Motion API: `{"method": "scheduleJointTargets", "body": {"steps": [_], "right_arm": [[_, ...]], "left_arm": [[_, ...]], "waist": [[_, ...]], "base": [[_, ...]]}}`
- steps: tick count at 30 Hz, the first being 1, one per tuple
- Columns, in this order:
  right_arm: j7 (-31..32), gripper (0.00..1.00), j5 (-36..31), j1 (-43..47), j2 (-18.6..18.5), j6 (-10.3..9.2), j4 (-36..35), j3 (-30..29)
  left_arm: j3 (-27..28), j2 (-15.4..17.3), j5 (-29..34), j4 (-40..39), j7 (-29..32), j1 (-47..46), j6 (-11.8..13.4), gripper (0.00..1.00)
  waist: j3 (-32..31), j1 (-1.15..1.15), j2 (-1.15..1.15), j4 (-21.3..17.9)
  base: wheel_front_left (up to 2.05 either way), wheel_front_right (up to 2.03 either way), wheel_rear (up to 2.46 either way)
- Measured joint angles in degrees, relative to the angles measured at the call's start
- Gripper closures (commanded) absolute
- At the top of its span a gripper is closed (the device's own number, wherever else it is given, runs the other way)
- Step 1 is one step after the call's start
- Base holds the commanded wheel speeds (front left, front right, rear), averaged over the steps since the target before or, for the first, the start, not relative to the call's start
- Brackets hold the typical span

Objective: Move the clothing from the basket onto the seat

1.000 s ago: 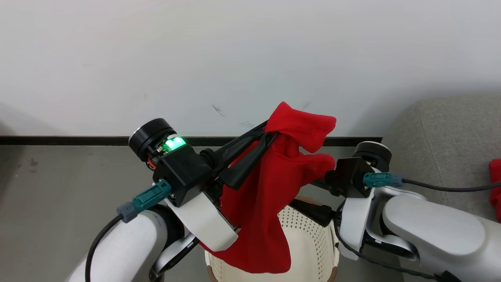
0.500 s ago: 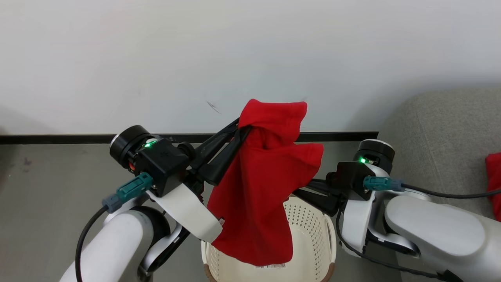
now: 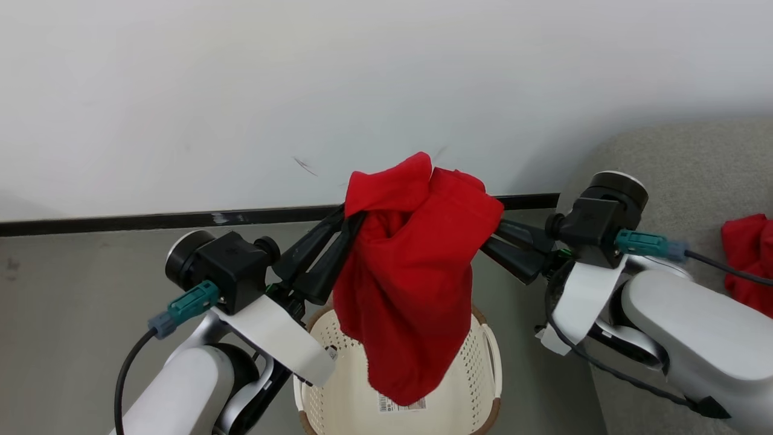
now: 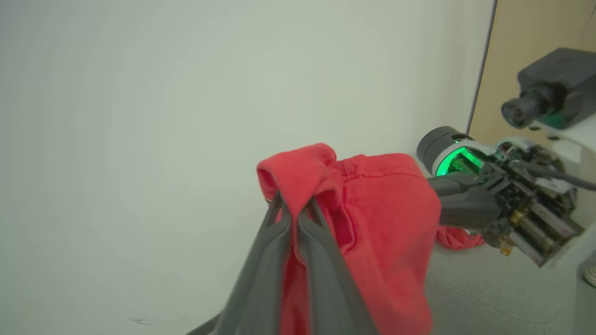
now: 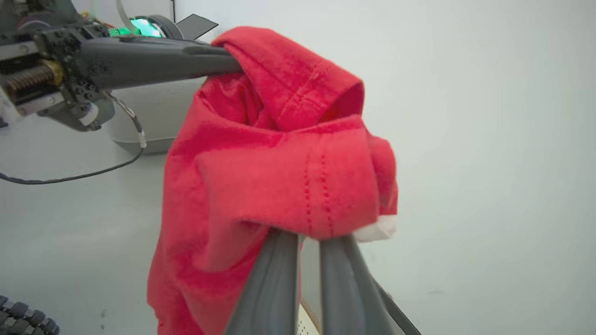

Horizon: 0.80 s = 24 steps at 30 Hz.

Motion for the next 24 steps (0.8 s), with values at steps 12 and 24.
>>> {"method": "scheduleJointTargets", "body": {"steps": [12, 24], "right_arm": [[-0.25, 1.00, -3.12, 4.19, 0.03, 0.00, -2.30, -10.87], [-0.41, 1.00, -6.12, 11.50, -2.11, 0.00, -4.66, -21.82]], "left_arm": [[-0.47, -1.11, -0.86, 1.56, -2.44, 1.53, -0.03, 0.00], [-2.42, -0.80, -1.32, 3.11, -4.11, 3.70, -1.14, 0.00]], "waist": [[0.10, 0.00, 0.00, -2.22], [-0.93, 0.00, 0.00, -4.42]], "base": [[0.00, 0.00, 0.00], [0.00, 0.00, 0.00]]}}
